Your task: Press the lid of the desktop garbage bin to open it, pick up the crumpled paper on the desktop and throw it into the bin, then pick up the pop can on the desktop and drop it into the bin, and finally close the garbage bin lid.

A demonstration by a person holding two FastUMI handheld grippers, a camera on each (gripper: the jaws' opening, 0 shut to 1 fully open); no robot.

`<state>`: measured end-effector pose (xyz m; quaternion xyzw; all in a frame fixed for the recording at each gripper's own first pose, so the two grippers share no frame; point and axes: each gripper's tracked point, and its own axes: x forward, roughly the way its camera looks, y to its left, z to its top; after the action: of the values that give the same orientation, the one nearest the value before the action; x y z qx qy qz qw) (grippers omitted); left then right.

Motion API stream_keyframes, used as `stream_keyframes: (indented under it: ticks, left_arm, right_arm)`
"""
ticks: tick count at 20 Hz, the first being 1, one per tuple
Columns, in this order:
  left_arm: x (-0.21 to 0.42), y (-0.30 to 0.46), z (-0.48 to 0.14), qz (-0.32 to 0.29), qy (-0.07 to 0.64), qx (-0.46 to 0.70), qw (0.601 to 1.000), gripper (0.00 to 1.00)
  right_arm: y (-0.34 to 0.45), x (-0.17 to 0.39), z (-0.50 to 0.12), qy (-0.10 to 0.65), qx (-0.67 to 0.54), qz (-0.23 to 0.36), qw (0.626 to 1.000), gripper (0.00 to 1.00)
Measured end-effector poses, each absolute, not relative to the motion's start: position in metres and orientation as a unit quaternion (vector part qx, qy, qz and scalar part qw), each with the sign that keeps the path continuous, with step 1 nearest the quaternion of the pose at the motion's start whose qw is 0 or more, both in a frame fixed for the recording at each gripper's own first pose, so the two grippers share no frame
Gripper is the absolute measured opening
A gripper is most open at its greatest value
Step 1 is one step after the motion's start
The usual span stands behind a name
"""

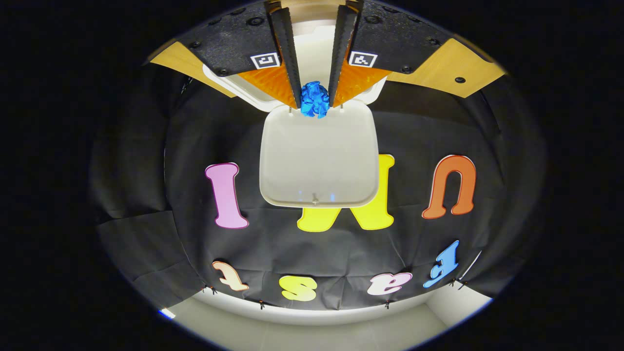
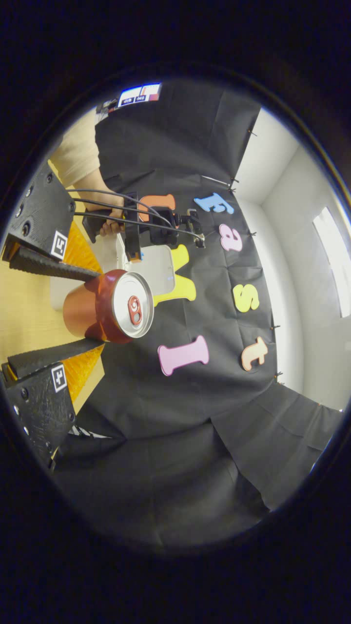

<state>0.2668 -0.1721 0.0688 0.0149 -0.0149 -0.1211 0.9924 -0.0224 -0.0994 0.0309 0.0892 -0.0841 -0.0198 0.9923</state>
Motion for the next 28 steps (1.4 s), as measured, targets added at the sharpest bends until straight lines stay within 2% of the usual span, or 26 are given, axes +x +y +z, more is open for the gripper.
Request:
stream_keyframes:
  ticks: [6, 12, 14, 15, 16, 19, 23, 26, 28]
  left_arm:
    - [0.273, -0.185, 0.066, -0.116, -0.014, 0.045, 0.992, 0.37]
    - [0.265, -0.204, 0.063, -0.15, -0.007, 0.02, 0.988, 0.39]
    - [0.26, -0.202, 0.061, -0.153, -0.001, 0.004, 0.988, 0.55]
    - [0.256, -0.203, 0.062, -0.16, 0.0, -0.012, 0.987, 0.86]
    - [0.252, -0.204, 0.061, -0.168, 0.003, -0.027, 0.985, 0.9]
    - [0.236, -0.206, 0.062, -0.194, 0.006, -0.054, 0.979, 0.99]
    - [0.208, -0.185, 0.069, -0.186, -0.017, -0.058, 0.981, 0.98]
    - [0.174, -0.177, 0.062, -0.205, -0.022, -0.043, 0.978, 0.98]
    - [0.154, -0.148, 0.059, -0.169, -0.04, -0.026, 0.985, 0.98]
  right_arm:
    - [-0.099, -0.013, 0.023, -0.067, 0.09, -0.02, 0.994, 0.63]
    - [-0.097, -0.004, 0.023, -0.058, 0.088, -0.019, 0.994, 0.64]
    - [-0.092, -0.004, 0.024, -0.062, 0.086, -0.014, 0.994, 0.63]
    - [-0.088, -0.003, 0.023, -0.061, 0.083, -0.011, 0.995, 0.64]
    - [-0.085, 0.0, 0.019, -0.058, 0.078, -0.008, 0.995, 0.63]
    - [-0.08, 0.008, 0.009, -0.044, 0.068, -0.011, 0.997, 0.64]
    - [-0.072, 0.014, 0.005, -0.04, 0.05, -0.018, 0.998, 0.64]
    - [-0.055, 0.014, 0.002, -0.043, 0.026, -0.007, 0.999, 0.63]
    - [-0.049, 0.014, -0.002, -0.041, 0.007, -0.01, 0.999, 0.63]
